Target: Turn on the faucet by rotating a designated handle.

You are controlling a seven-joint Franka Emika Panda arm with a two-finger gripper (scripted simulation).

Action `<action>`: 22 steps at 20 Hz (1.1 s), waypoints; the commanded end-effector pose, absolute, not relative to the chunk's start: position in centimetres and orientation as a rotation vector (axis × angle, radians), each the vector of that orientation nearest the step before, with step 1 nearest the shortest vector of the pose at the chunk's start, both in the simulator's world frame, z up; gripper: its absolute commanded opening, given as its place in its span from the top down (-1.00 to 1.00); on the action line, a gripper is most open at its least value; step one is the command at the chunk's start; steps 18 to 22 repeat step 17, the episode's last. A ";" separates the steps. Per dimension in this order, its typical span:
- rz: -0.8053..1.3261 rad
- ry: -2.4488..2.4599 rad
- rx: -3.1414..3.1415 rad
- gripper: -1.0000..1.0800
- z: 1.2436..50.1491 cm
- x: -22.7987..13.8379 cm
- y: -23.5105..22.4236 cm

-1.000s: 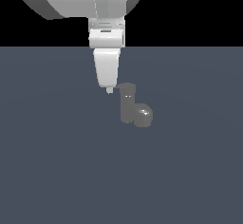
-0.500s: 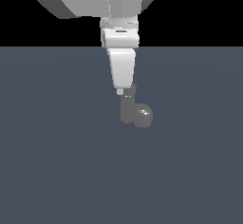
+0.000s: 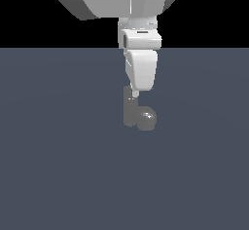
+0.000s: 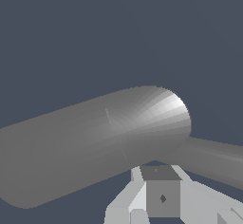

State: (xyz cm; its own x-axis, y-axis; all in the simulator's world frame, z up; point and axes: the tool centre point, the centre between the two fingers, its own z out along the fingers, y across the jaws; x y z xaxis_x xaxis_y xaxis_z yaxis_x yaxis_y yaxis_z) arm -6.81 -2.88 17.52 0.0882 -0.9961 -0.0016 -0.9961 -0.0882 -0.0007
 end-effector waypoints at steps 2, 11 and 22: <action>-0.002 2.138 -2.298 1.00 17.5 -5.8 -4.8; -0.001 2.161 -2.279 1.00 17.4 -3.7 -8.8; 0.000 2.173 -2.269 1.00 17.3 -2.6 -10.9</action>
